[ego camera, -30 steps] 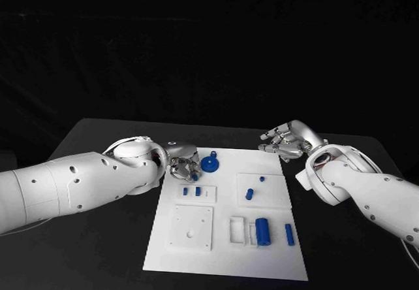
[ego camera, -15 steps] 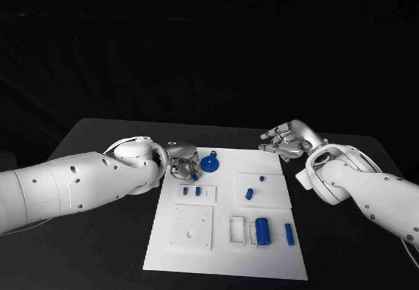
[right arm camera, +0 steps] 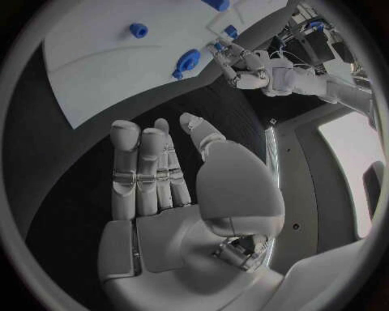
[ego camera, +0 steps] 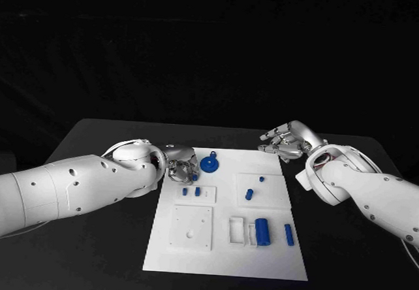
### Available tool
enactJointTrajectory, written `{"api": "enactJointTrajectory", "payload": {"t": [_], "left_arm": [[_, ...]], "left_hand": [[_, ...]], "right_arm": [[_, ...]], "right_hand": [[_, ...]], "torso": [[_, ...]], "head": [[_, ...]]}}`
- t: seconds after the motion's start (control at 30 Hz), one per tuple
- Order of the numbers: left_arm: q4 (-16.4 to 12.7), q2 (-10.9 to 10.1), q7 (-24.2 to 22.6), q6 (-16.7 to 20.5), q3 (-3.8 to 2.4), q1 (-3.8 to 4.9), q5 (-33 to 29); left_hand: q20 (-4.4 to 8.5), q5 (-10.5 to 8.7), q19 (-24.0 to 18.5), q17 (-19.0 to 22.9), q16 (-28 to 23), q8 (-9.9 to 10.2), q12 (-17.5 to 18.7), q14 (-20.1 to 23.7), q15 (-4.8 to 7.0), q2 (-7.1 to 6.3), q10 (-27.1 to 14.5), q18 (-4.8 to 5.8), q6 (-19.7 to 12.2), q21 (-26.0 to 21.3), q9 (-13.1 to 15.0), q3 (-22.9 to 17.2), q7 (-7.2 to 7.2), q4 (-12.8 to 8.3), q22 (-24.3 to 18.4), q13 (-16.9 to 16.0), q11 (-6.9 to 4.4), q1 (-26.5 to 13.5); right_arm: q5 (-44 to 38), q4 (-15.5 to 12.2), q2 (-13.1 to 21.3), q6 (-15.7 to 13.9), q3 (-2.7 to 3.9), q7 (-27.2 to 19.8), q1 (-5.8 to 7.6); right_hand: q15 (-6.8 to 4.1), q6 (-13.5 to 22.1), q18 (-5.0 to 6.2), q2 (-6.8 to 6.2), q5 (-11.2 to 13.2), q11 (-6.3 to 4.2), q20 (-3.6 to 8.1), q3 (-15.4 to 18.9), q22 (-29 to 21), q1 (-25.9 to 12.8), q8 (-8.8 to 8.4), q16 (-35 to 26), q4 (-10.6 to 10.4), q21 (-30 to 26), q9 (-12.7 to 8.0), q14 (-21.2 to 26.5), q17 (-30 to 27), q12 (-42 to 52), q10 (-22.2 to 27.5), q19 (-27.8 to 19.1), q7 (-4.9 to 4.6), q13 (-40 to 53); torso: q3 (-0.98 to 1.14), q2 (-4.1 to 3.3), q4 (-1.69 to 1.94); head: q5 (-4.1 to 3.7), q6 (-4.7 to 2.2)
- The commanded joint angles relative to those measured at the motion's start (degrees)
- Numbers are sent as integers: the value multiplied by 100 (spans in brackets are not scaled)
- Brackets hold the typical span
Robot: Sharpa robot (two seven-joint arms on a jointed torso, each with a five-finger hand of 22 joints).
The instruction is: Assemble the parts on the task board
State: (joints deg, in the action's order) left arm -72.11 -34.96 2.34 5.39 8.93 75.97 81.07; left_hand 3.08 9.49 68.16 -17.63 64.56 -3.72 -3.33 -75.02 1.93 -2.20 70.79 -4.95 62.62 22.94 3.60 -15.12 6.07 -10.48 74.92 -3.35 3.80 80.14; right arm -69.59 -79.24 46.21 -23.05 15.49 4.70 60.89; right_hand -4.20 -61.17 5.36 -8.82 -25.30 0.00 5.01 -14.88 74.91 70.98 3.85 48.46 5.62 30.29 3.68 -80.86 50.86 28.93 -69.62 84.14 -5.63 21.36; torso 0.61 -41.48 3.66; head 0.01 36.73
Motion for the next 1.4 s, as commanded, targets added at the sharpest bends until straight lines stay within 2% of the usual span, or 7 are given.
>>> {"api": "enactJointTrajectory", "payload": {"t": [0.03,0.67,0.77,1.0,1.1,1.27,1.4], "left_arm": [[-3,-8,57,69,-3,2,-22],[149,-272,-9,761,-35,5,-572],[253,-345,-134,1021,-81,9,-1521],[341,-584,-801,1419,-147,43,-4489],[255,-710,-1141,1404,-165,51,-5260],[101,-848,-1436,1232,-174,54,-5868],[8,-907,-1568,1079,-177,54,-6252]], "left_hand": [[-43,-20,-8,11,-14,16,2,24,-42,-81,-71,-84,-91,-41,-3,-56,14,12,111,0,5,-1],[-124,6,-232,251,-485,11,4,291,-104,-250,-245,-142,38,-226,0,-278,106,144,109,5,86,110],[-175,-309,-548,512,-1132,8,-4,585,-126,-222,-79,-4,111,-620,3,-175,71,335,-113,4,54,-24],[-355,-255,-839,1209,-3148,7,-9,731,-344,-235,-194,216,32,-1825,3,-5,117,452,-1127,1,131,-44],[-573,-214,-1543,1398,-4211,13,-15,870,-541,-220,-428,387,-36,-1957,0,-99,145,456,-1826,1,239,-79],[-746,-210,-1540,1377,-5614,8,-10,762,-736,-216,-576,264,-80,-1941,2,-160,158,426,-2854,6,314,-136],[-653,-202,-1102,1344,-5922,10,-6,268,-635,-160,-581,132,-109,-1853,0,-82,177,354,-3060,7,304,-111]], "right_arm": [[-41,-5,3,176,3,6,-3],[-582,-8,47,1224,3,-5,-6],[-878,-70,85,1384,3,26,-19],[-1695,-262,176,1665,3,189,-90],[-2106,-350,211,1760,3,304,-128],[-2530,-442,231,1732,3,412,-174],[-2740,-484,221,1716,1,487,-202]], "right_hand": [[6,14,75,3,-8,-6,34,14,332,-15,-30,18,8,60,-6,24,-7,-143,-48,263,-49,-86],[184,-305,246,52,239,294,-133,-484,329,-13,-27,95,358,269,-2,-36,-20,-2525,-315,266,-63,-1779],[193,-347,269,64,299,302,-151,-545,328,-33,-28,112,420,271,-1,-34,-28,-2525,-279,265,-52,-1781],[227,-379,295,42,508,345,-182,-551,311,-54,-27,119,476,229,0,-23,-55,-2538,-120,257,-47,-1788],[243,-351,306,5,596,368,-200,-514,301,-67,-30,120,477,202,-2,-20,-67,-2538,-43,256,-57,-1789],[260,-269,321,-59,709,387,-225,-465,278,-17,-28,125,451,159,-2,-23,-111,-2535,0,261,-80,-1789],[258,-277,313,-68,738,383,-223,-491,276,1,-28,133,432,176,-3,-34,-128,-2537,-14,268,-78,-1790]], "torso": [[4,-2,3],[1,8,-6],[9,9,-5],[2,-2,-11],[-1,-1,-3],[-2,-3,-7],[-9,-7,-7]], "head": [[-7,2],[-91,-60],[-112,-72],[-203,-92],[-224,-101],[-242,-119],[-257,-122]]}}
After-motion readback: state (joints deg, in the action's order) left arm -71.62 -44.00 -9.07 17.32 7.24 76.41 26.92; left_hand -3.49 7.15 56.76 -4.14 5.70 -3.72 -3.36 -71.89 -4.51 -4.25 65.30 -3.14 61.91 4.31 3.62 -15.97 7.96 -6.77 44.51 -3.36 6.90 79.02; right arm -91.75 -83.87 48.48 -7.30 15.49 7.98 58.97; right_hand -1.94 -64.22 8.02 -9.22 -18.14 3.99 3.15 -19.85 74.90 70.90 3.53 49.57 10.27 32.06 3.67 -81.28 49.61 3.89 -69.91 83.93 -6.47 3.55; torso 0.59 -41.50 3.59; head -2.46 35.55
